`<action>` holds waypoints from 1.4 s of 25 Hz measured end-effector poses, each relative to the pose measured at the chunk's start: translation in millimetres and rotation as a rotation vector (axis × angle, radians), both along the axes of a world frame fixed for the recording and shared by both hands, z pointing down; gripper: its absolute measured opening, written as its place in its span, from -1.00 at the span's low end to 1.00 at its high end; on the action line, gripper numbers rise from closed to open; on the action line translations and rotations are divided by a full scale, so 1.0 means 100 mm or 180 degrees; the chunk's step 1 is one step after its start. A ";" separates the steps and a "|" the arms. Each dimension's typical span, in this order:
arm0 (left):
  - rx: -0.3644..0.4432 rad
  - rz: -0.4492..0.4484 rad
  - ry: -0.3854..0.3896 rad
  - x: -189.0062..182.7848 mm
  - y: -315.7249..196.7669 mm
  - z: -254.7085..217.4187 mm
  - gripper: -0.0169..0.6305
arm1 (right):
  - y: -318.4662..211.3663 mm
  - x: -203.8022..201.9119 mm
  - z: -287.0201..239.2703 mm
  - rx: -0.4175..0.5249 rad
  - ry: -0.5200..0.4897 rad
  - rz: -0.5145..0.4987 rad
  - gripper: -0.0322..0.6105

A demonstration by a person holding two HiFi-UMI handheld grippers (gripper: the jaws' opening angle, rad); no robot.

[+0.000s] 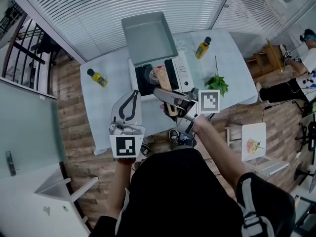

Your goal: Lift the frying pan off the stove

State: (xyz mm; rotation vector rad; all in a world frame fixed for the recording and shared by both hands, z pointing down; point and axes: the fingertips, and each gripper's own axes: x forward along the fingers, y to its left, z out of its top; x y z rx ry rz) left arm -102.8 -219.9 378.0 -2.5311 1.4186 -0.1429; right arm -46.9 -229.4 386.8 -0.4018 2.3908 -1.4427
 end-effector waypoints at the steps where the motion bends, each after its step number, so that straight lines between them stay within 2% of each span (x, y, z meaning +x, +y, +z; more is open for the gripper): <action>1: -0.0002 0.0003 0.0003 0.00 0.00 0.00 -0.90 | 0.00 0.00 0.00 -0.0009 -0.0008 0.0003 -0.58; 8: 0.0035 0.0063 -0.0113 0.06 0.00 0.04 -0.90 | 0.00 0.02 0.02 -0.0025 -0.0030 0.0002 -0.57; 18: -0.0030 0.0023 0.0003 0.05 0.00 0.06 -0.90 | 0.02 0.01 -0.02 0.0037 -0.0040 -0.0040 -0.62; 35: -0.0046 0.0006 -0.0020 0.05 0.02 0.09 -0.90 | 0.05 0.01 -0.05 -0.0042 -0.0165 -0.0073 -0.62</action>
